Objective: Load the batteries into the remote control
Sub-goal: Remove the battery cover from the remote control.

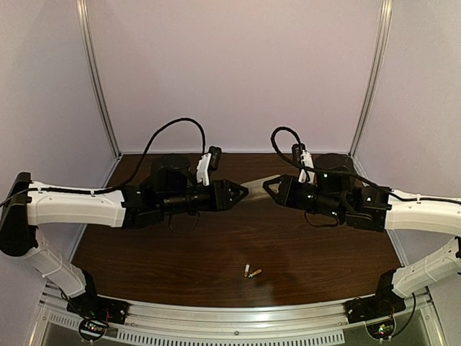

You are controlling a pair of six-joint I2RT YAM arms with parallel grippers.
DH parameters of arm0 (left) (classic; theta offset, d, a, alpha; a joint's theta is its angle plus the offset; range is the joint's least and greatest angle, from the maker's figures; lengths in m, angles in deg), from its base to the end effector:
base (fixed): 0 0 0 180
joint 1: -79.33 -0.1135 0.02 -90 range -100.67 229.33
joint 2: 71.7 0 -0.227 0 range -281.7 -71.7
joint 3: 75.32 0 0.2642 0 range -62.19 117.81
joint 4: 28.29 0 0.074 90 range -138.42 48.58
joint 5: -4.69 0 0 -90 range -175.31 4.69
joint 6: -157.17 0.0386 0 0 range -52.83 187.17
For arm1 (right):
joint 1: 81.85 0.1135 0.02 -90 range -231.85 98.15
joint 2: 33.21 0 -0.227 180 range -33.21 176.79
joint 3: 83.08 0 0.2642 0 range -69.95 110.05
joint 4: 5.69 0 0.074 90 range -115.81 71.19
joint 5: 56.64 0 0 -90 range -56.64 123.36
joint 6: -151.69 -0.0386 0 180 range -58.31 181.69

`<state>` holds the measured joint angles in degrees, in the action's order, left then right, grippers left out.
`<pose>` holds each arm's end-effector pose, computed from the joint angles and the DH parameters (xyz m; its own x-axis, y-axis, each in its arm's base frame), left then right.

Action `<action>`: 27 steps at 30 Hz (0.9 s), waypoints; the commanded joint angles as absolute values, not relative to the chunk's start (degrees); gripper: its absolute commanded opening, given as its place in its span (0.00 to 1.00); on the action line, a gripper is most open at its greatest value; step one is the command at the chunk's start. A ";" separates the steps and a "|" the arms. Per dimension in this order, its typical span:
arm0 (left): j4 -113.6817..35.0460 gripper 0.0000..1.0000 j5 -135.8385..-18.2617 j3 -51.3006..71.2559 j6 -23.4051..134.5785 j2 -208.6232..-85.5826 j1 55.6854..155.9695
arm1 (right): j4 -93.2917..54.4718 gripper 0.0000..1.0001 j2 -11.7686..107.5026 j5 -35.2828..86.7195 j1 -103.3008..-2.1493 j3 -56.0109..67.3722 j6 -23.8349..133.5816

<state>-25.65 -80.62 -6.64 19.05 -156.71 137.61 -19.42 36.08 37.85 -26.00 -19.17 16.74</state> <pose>0.1882 -0.3105 0.2387 -0.7454 -0.2054 -0.6342 0.5012 0.4546 -0.7363 0.1760 0.2541 0.2642 -0.6836 0.2469 -0.6868 -0.4247 0.6308 0.6494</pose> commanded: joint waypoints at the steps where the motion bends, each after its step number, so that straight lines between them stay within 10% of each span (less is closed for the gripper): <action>1: -31.78 0.37 -85.22 -4.54 18.85 -158.33 137.42 | -15.69 0.00 34.74 35.25 -25.78 -20.32 15.27; 27: -27.63 0.35 -85.31 -7.41 22.42 -154.09 136.93 | -14.40 0.00 30.67 28.89 -26.13 -23.22 17.61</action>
<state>-32.10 -87.20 -7.30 20.67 -155.44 136.74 -15.72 29.70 30.31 -26.13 -22.19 17.37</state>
